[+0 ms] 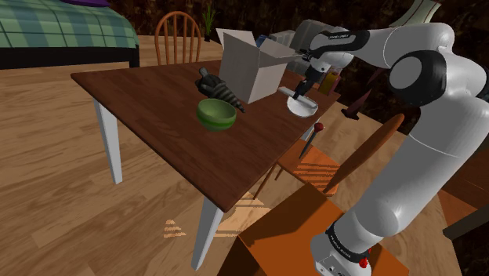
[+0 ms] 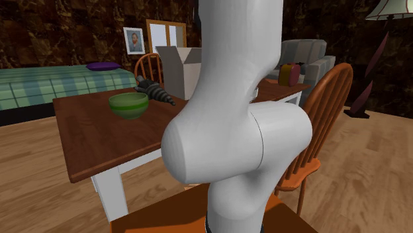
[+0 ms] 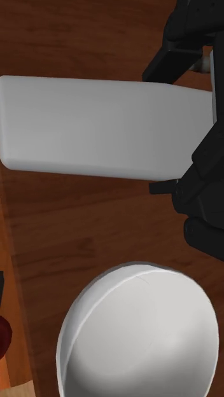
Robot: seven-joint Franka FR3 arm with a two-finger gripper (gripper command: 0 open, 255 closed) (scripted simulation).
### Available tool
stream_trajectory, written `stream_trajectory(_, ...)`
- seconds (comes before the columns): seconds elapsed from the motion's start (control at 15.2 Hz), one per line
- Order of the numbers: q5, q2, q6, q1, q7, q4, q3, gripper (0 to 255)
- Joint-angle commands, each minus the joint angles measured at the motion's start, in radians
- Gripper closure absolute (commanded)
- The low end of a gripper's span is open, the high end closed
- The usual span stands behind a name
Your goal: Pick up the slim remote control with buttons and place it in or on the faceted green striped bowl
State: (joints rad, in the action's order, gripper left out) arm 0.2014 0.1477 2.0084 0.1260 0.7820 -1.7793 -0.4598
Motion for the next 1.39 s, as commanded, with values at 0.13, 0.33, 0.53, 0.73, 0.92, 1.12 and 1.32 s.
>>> stream_trajectory(0.13, -0.016, -0.022, -0.021, -0.017, -0.033, 0.006, 0.008, 255)
stream_trajectory(0.33, -0.044, -0.060, -0.001, -0.062, -0.112, -0.038, 0.036, 255)
stream_trajectory(0.53, -0.067, -0.088, 0.015, -0.103, -0.190, -0.070, 0.067, 255)
stream_trajectory(0.73, -0.085, -0.106, 0.027, -0.142, -0.267, -0.092, 0.100, 255)
stream_trajectory(0.92, -0.100, -0.115, 0.036, -0.179, -0.342, -0.102, 0.134, 255)
stream_trajectory(1.12, -0.111, -0.115, 0.042, -0.215, -0.416, -0.102, 0.167, 255)
stream_trajectory(1.32, -0.120, -0.107, 0.044, -0.251, -0.488, -0.092, 0.199, 255)
